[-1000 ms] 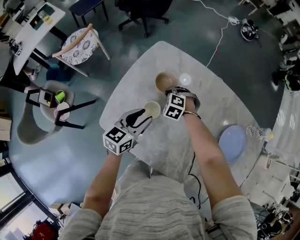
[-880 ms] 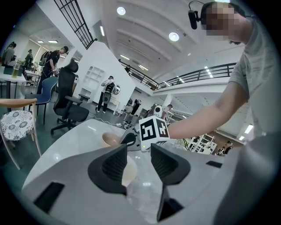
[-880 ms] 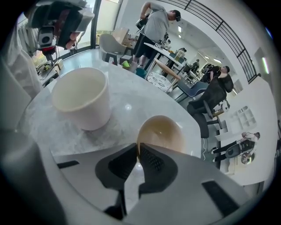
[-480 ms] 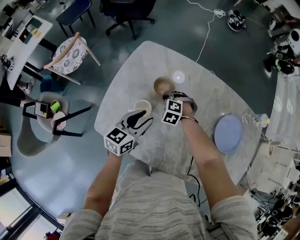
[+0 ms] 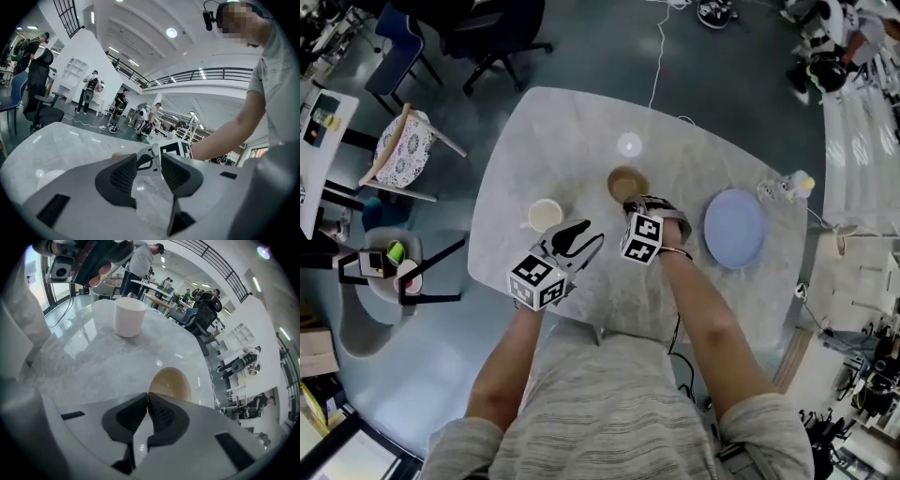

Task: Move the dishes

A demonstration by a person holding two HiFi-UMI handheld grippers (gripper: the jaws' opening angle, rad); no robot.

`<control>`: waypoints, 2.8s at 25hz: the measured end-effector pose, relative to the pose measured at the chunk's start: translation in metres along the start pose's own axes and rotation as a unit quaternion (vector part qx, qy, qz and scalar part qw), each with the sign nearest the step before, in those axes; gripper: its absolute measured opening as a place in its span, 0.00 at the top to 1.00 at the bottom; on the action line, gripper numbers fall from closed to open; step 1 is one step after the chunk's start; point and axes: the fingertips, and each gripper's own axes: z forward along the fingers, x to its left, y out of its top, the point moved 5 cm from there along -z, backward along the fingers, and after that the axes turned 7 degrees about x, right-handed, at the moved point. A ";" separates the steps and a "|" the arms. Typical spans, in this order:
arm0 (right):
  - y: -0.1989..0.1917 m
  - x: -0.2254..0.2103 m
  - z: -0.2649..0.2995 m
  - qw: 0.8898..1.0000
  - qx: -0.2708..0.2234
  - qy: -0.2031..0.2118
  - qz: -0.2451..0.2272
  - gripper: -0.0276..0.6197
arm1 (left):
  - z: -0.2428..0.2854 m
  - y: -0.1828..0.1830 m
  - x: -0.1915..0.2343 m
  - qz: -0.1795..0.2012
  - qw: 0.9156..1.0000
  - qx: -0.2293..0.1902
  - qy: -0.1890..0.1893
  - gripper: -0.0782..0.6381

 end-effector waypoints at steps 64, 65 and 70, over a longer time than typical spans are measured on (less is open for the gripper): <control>0.145 0.044 -0.077 0.974 -0.170 0.058 -0.141 0.75 | -0.085 -0.036 0.007 -0.045 0.995 -0.016 0.083 0.66; 0.150 0.045 -0.074 0.973 -0.164 0.061 -0.151 0.76 | -0.088 -0.037 0.008 -0.047 0.995 -0.018 0.086 0.66; 0.165 0.058 -0.060 0.966 -0.124 0.073 -0.215 0.77 | -0.103 -0.043 0.014 -0.054 0.994 -0.022 0.097 0.66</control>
